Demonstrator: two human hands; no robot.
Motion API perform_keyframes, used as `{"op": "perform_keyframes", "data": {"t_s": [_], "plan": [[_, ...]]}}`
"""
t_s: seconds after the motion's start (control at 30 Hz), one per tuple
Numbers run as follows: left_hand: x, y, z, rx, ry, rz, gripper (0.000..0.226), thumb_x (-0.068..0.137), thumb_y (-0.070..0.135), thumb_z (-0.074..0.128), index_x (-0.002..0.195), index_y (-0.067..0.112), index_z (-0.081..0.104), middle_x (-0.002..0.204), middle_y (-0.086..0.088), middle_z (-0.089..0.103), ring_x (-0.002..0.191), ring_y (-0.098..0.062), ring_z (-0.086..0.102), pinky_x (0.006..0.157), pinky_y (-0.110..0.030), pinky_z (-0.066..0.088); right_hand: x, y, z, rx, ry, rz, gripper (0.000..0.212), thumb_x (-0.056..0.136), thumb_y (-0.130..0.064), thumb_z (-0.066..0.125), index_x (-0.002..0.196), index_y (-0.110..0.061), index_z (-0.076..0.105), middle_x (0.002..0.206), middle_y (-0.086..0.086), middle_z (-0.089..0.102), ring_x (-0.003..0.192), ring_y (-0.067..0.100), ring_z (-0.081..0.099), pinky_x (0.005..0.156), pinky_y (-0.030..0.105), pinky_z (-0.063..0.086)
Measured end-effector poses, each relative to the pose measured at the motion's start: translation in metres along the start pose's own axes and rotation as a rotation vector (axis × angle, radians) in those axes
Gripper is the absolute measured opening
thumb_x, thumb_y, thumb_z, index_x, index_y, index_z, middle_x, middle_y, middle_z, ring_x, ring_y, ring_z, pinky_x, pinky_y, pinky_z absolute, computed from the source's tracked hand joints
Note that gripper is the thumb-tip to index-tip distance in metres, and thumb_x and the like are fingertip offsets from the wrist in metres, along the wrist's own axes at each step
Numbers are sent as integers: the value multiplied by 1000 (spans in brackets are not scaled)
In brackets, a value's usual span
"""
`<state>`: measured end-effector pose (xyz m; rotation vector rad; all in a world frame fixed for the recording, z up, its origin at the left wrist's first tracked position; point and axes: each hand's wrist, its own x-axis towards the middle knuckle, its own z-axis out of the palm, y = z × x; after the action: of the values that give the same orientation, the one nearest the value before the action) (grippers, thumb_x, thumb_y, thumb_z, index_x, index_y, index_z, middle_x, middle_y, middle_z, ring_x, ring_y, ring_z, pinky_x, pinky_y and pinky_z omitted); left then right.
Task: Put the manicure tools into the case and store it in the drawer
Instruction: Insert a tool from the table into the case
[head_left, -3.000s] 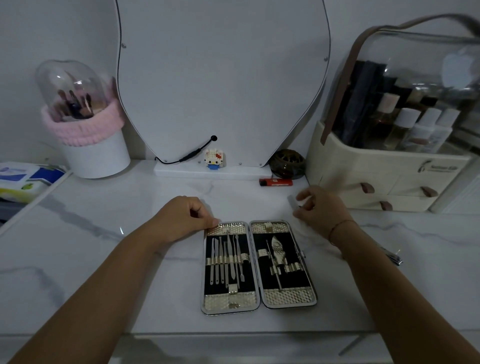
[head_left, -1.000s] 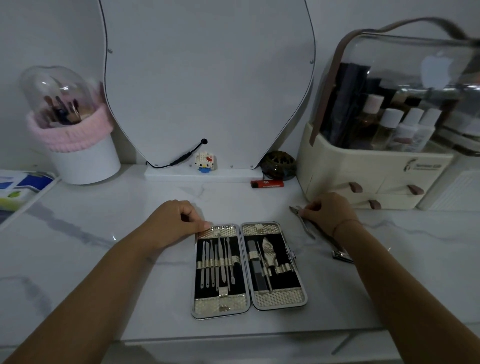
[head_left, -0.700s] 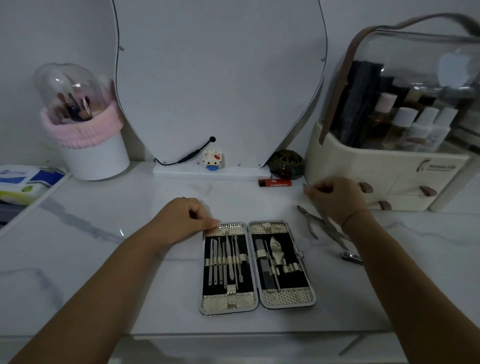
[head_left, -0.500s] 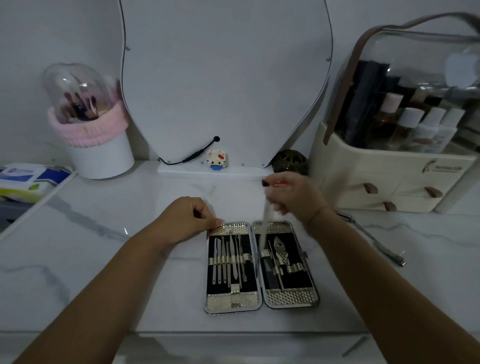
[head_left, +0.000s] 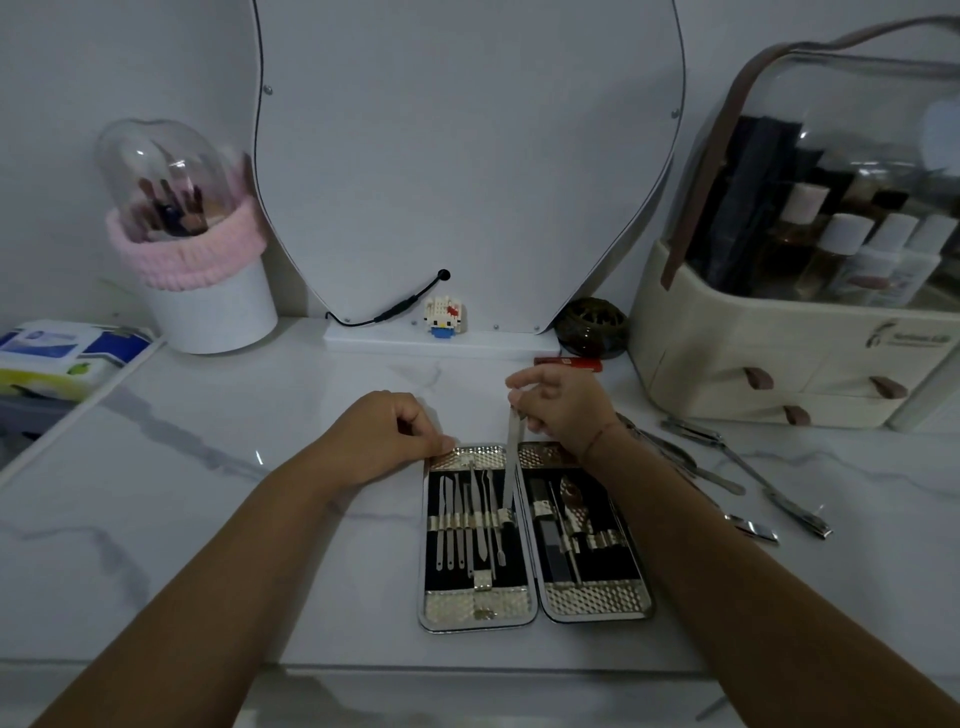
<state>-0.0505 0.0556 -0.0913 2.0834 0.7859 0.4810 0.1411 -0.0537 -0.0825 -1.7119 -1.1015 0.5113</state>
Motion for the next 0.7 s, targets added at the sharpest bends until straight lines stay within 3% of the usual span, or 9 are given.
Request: {"op": "perform_keyframes", "data": {"t_s": [0.1,0.2,0.43,0.57,0.7], "plan": [[0,0,1,0,3,2,24,68,30,83,58,16,66,74,-5,69,65,-8,58,61,-15,44,-2,-1,0,-116,-126,-58,14,81,-12,65,92,-6,70,70,-1,68,52,0,58,57,11,49],[1,-1,1,-12,3,7,23,68,29,83,58,16,66,74,-6,69,65,-9,59,62,-17,45,-4,-3,-1,-184,-230,-83,12,77,-10,68,87,-4,73,82,6,72,70,10,64,75,17,53],[1,1,1,-7,2,18,23,68,28,83,56,18,66,73,-6,68,60,-5,54,61,-20,43,-11,-7,1,-178,-324,-57,11,74,-5,70,85,-1,70,67,-6,64,52,-7,56,54,4,42],[1,1,1,-3,4,20,23,68,28,83,55,21,65,73,-8,68,62,-9,55,63,-24,43,-13,-4,2,-210,-314,-85,12,74,-6,71,87,-4,70,70,-6,63,53,-7,55,55,4,43],[0,1,0,-11,4,20,24,68,27,83,53,22,65,69,0,66,59,-3,54,58,-15,42,-14,-4,2,-251,-288,-110,12,76,-14,71,87,-9,70,72,-8,63,60,1,56,58,7,44]]}}
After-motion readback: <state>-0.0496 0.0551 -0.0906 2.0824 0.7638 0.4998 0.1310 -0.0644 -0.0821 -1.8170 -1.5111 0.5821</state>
